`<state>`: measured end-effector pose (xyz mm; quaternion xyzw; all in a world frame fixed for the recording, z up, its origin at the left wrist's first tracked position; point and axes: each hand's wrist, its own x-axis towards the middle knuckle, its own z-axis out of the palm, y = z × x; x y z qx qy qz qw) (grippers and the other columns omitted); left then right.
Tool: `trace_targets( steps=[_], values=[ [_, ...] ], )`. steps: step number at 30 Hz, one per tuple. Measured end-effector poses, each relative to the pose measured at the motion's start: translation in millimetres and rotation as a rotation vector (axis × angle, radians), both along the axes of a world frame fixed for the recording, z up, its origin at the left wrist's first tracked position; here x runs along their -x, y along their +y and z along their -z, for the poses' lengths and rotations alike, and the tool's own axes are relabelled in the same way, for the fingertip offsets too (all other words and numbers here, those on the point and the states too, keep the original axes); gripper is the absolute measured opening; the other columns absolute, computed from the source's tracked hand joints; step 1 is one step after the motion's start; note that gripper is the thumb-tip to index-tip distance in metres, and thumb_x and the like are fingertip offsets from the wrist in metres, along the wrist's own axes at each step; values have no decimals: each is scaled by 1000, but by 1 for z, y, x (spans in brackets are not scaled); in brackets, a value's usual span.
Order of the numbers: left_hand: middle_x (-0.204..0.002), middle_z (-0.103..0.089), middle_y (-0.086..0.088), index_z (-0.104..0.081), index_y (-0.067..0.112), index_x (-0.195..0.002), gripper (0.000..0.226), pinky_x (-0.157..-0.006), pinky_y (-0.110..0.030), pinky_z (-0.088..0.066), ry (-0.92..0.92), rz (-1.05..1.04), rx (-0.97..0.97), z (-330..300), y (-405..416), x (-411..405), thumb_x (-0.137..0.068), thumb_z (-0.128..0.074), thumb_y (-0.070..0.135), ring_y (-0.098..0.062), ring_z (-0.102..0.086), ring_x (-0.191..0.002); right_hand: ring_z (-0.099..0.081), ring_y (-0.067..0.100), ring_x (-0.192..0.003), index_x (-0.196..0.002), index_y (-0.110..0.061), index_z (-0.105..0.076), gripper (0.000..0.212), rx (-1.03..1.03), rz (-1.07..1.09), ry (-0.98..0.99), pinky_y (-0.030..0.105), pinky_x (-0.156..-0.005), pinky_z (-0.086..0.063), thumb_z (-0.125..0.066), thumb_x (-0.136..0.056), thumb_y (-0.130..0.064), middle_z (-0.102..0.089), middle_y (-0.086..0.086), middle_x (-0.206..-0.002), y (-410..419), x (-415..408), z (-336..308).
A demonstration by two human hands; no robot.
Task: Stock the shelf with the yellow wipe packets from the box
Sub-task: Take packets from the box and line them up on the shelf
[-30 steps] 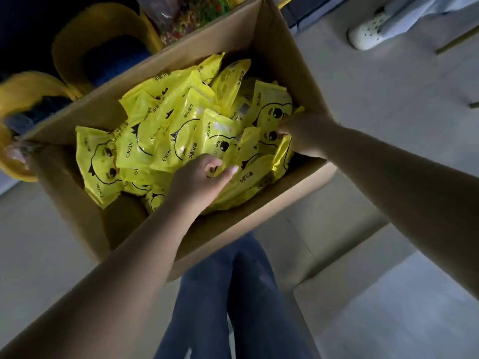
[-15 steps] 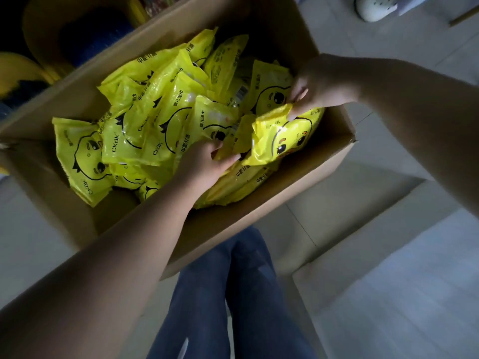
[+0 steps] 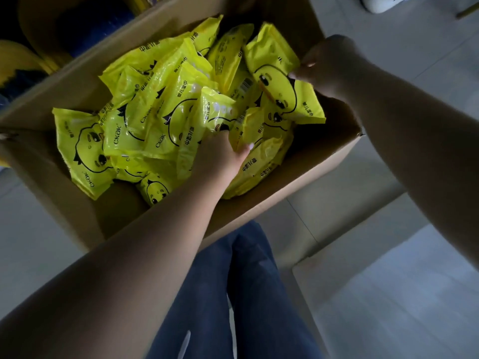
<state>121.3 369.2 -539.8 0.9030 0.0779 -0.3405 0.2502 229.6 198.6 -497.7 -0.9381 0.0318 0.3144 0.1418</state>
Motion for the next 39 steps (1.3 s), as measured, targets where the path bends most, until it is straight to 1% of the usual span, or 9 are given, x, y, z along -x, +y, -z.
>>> trace_targets(
  steps=[7, 9, 12, 18, 24, 27, 29, 34, 39],
  values=[
    [-103, -63, -18, -59, 6, -118, 36, -72, -37, -46, -175, 42, -8, 4, 7, 8, -95, -45, 31, -33, -60, -95, -37, 11, -53, -64, -16, -44, 36, -150, 487, 83, 22, -54, -32, -46, -94, -36, -40, 0, -61, 4, 32, 25],
    [-85, -62, -15, -63, 3, -99, 32, -58, -32, -35, -235, 53, -6, 0, 11, 12, -96, -43, 28, -33, -60, -81, -49, 13, -63, -85, -15, -56, 24, -226, 590, 98, 22, -56, -40, -51, -92, -37, -52, 1, -73, 6, 40, 26],
    [-98, -65, -17, -65, 3, -105, 35, -67, -33, -38, -264, -19, 40, -9, 18, 17, -98, -40, 26, -30, -59, -90, -60, 23, -98, -117, -12, -56, 38, -286, 662, 119, 38, -88, -51, -60, -87, -35, -61, 8, -110, 7, 49, 27],
    [-75, -48, -9, -60, -4, -97, 33, -57, -23, -19, -310, -222, 77, -30, 47, 20, -99, -37, 20, -20, -42, -71, -62, 25, -100, -99, -10, -64, 28, -359, 758, 156, 41, -91, -51, -66, -83, -33, -65, 9, -102, 2, 57, 23],
    [-117, -59, -18, -54, 2, -120, 39, -88, -35, -40, -441, -195, -12, -36, 70, 4, -93, -49, 29, -30, -54, -110, -63, 24, -99, -105, -10, -64, 32, -419, 844, 150, 42, -91, -51, -69, -81, -29, -65, 10, -108, 5, 60, 24],
    [-101, -65, -17, -61, -1, -107, 38, -78, -31, -46, -602, -5, 162, -45, 51, 10, -87, -52, 29, -29, -61, -93, -64, 24, -98, -101, -11, -65, 28, -431, 847, 152, 43, -90, -52, -69, -80, -30, -66, 10, -108, 6, 61, 25],
    [-94, -68, -14, -65, 1, -104, 37, -71, -24, -46, -514, 127, 315, -50, 31, 20, -86, -53, 31, -25, -65, -84, -65, 24, -97, -100, -12, -65, 27, -422, 851, 149, 42, -89, -52, -69, -80, -30, -67, 10, -108, 7, 62, 25],
    [-141, -44, -6, -35, 10, -139, 57, -96, -24, -36, 15, 130, 199, -30, 2, 30, -92, -48, 40, -19, -43, -127, -64, 19, -92, -108, -11, -64, 32, -429, 864, 144, 33, -83, -53, -68, -82, -29, -65, 6, -105, 8, 63, 25],
    [-122, -60, -11, -51, 6, -126, 42, -79, -26, -42, 95, 92, 178, -14, 6, 29, -91, -54, 29, -23, -57, -105, -65, 18, -92, -109, -12, -64, 33, -440, 877, 143, 30, -78, -53, -69, -81, -28, -66, 5, -104, 6, 63, 27]
  ],
)
